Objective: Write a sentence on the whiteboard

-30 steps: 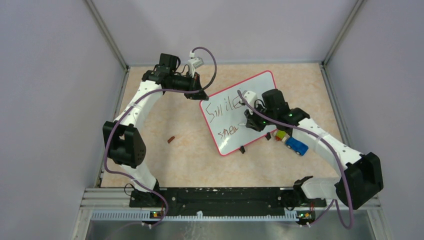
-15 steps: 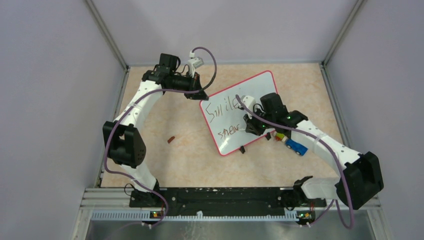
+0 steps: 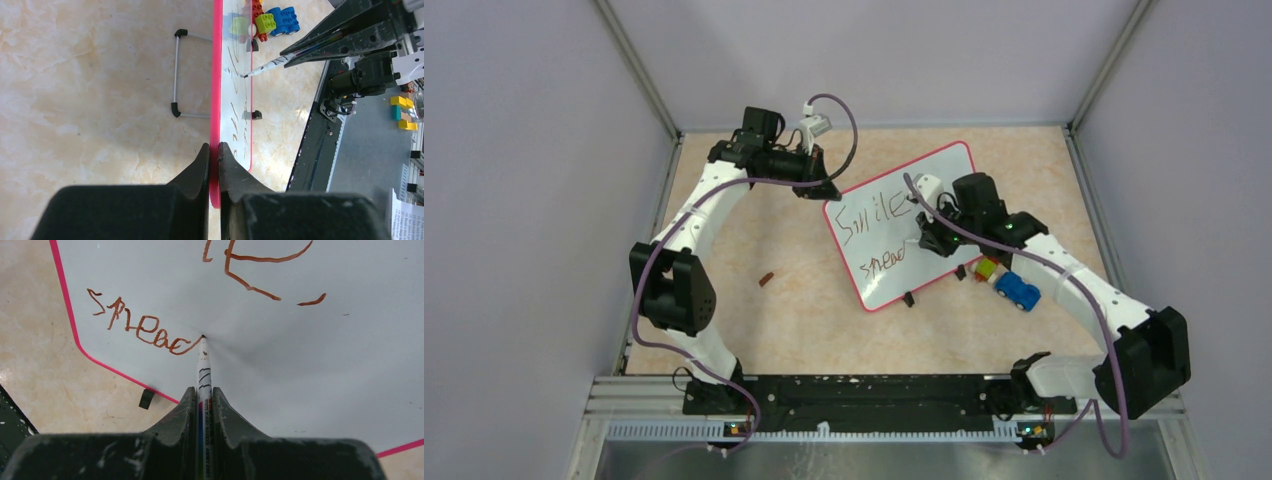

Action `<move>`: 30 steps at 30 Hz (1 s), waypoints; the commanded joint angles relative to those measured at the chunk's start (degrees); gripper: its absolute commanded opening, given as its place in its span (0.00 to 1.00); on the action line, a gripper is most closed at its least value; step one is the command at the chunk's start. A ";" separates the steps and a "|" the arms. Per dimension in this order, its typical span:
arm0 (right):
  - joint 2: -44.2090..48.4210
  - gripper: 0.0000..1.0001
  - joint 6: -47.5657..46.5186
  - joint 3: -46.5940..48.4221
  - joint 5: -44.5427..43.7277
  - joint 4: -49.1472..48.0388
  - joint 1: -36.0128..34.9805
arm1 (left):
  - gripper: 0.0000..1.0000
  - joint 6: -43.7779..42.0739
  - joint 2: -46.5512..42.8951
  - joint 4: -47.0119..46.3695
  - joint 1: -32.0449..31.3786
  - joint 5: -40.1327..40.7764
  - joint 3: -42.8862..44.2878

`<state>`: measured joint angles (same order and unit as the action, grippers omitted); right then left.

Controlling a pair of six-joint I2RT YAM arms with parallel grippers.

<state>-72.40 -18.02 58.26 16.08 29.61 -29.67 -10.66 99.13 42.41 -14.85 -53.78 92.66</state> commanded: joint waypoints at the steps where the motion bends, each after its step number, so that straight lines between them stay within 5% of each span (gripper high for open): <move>1: -0.34 0.00 -0.48 4.13 -2.05 -3.80 0.82 | 0.00 -0.58 0.91 3.49 -1.41 0.45 -1.23; 30: 1.94 0.00 -2.57 -4.02 -0.20 -0.84 0.93 | 0.00 -0.87 0.98 3.53 -1.41 0.56 -1.66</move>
<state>-71.92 -19.03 55.22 17.61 29.98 -29.32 -10.70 99.13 42.41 -14.85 -53.67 92.66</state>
